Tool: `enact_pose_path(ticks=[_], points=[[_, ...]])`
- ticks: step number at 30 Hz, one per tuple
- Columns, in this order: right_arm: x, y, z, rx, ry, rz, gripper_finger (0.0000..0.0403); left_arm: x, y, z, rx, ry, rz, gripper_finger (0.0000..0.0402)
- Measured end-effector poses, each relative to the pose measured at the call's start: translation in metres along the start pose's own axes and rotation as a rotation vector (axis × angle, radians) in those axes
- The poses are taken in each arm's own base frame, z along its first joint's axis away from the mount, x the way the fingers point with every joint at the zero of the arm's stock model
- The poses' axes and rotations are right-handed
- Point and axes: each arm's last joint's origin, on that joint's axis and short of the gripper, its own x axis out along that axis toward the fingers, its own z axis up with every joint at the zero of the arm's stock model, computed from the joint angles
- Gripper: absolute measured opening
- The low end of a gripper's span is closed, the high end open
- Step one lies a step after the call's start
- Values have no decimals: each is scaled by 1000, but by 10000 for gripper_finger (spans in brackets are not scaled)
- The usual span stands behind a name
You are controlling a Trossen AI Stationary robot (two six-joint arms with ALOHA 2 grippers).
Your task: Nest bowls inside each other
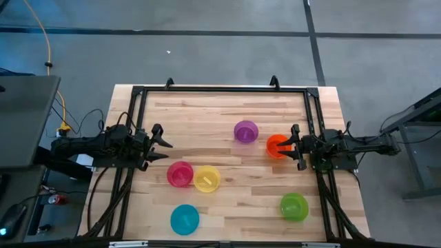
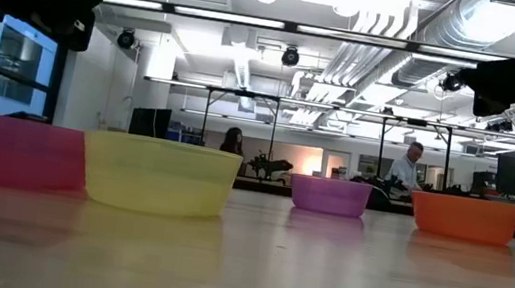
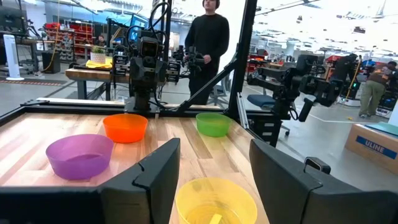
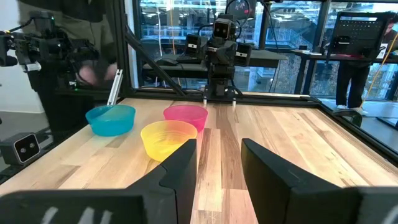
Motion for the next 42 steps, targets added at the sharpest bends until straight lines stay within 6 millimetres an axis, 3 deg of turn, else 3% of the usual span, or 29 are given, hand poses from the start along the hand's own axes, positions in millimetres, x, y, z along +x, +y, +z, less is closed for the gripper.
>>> enact_pose_path(ticks=[42], points=[[0, 0, 0, 0, 0, 0, 118, 0, 0, 0, -13, -4, -1, 184]])
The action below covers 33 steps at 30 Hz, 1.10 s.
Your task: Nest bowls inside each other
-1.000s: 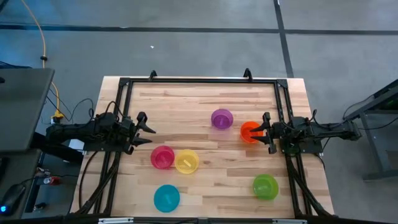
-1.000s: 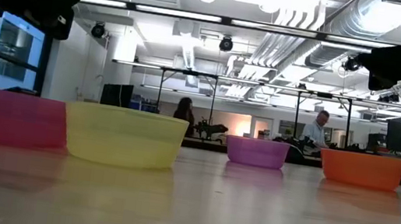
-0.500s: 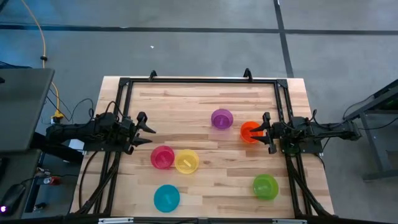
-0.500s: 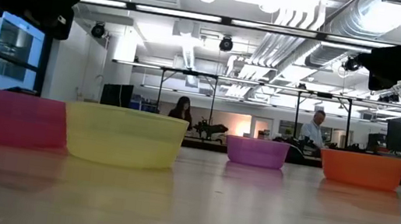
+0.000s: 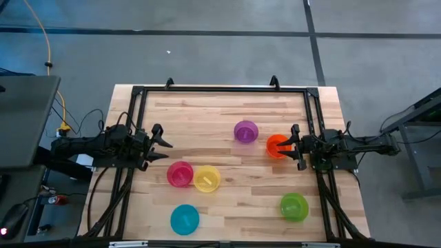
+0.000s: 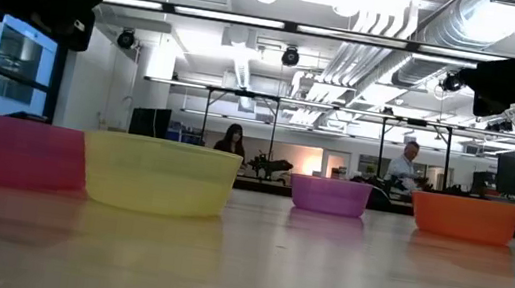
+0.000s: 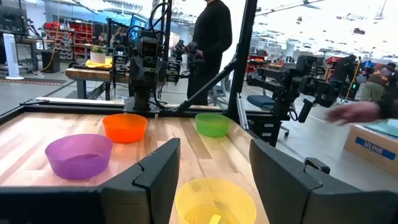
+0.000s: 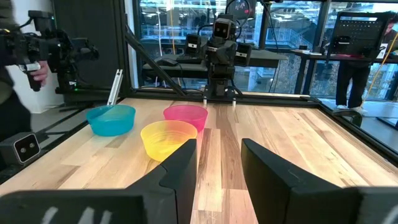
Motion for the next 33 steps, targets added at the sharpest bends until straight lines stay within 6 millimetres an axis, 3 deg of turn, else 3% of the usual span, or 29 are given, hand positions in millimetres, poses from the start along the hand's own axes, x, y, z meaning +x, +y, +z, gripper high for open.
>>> enact_pose_path(ticks=[10, 20, 29, 33], points=[[0, 0, 0, -27, -4, 0, 118, -2, -3, 17, -216, -168, -49, 184], [-1, -1, 16, 577, -168, 43, 118, -5, -4, 30, -213, -314, -26, 184], [-3, -2, 22, 662, -234, 22, 118, -6, -4, 35, -211, -376, 1, 184], [-3, -3, 23, 715, -243, 17, 118, -6, -4, 35, -292, -374, -21, 184]])
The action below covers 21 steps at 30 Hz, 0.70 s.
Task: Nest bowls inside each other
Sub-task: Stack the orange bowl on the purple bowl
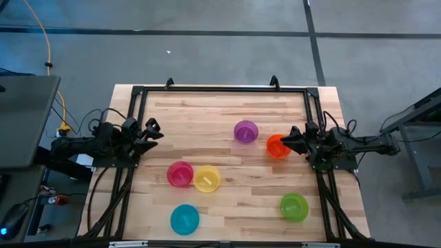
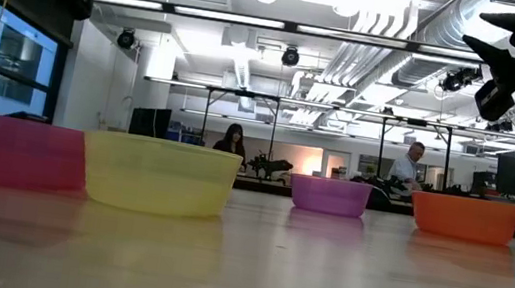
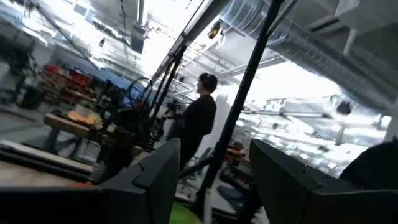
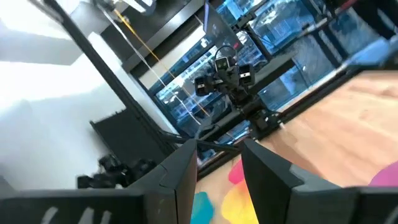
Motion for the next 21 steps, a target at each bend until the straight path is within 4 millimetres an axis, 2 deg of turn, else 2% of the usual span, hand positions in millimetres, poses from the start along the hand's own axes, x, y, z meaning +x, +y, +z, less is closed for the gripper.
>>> enact_pose_path(ticks=[4, 11, 18, 21], points=[[0, 5, 6, 120, -22, 23, 118, 0, 0, 0, -35, 0, 1, 184], [0, 6, 10, 191, -76, -27, 118, 0, 1, 1, -111, -25, 40, 184], [-1, -4, -1, 380, 0, -155, 118, 0, 5, -3, -211, -19, 110, 184], [-1, -6, -1, 394, -28, -198, 118, -1, 7, -6, -244, 14, 138, 184]])
